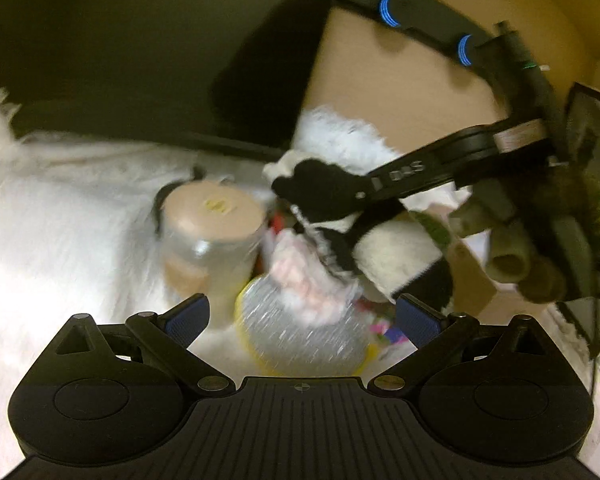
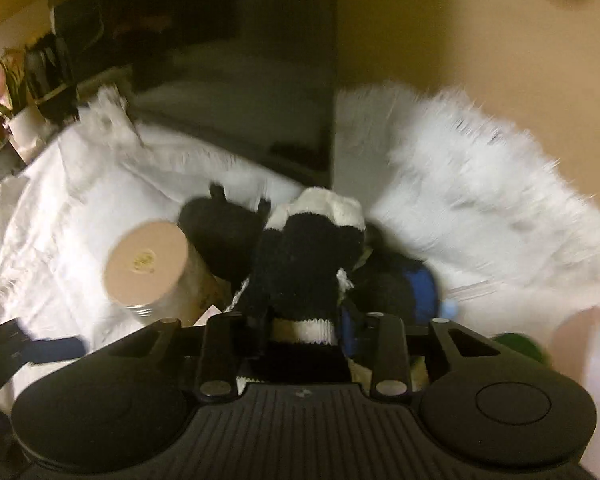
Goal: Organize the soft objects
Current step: 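Grasp the black-and-white knit glove with the right gripper while the left gripper grasps the pink cloth, then carry the glove into the pink box with the right gripper while the left drops the pink cloth there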
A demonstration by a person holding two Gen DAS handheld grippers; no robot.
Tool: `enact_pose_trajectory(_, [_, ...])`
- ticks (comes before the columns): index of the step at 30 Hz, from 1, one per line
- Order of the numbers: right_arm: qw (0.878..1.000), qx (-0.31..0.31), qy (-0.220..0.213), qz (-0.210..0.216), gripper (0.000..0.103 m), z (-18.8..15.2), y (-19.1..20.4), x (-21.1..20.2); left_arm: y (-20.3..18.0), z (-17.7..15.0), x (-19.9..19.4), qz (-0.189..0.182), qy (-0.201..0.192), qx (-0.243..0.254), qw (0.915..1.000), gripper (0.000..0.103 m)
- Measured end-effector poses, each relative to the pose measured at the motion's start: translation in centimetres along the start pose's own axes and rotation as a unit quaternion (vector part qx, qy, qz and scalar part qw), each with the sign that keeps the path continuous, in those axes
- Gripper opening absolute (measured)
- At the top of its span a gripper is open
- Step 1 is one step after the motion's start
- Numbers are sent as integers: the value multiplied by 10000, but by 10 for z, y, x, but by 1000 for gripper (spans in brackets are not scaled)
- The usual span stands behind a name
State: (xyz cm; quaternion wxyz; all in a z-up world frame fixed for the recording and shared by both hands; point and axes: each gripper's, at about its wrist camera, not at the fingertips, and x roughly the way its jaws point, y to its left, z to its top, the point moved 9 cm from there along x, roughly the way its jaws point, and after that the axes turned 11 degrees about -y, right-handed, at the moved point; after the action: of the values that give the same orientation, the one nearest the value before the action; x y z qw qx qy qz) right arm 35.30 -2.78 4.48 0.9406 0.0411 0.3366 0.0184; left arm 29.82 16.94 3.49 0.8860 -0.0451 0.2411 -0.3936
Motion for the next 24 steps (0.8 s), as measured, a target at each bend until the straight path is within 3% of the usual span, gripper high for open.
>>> enact_pose_trajectory(3, [9992,198,-252,-226,30,9,-17,-36,-14,11,11,-149,-155,281,9994,102])
enact_pose_trajectory(7, [9967,372,-500,-516,30,9,-40,-76,-34,20,38,9,-116,987,9950,101])
enact_pose_trajectory(14, [9931,577,-692,-746,30,-4,-65,-113,-63,5,82,-89,482,1997,9786,99])
enact_pose_trajectory(15, [9928,575,-717,-764,30,-6,-66,-117,-65,-1,85,-106,566,2140,9751,83])
enact_pose_trajectory(16, [9926,558,-749,-781,30,-8,-68,-123,-66,-5,88,-110,610,2275,9718,42])
enact_pose_trajectory(17, [9924,526,-768,-801,30,-10,-68,-126,-66,-9,91,-77,647,2414,9682,20])
enact_pose_trajectory(21, [9929,480,-722,-813,30,-19,-69,-135,-66,-22,94,-73,675,2705,9603,17])
enact_pose_trajectory(24, [9923,616,-757,-767,30,-21,-73,-142,-67,-14,90,-75,518,2546,9656,15])
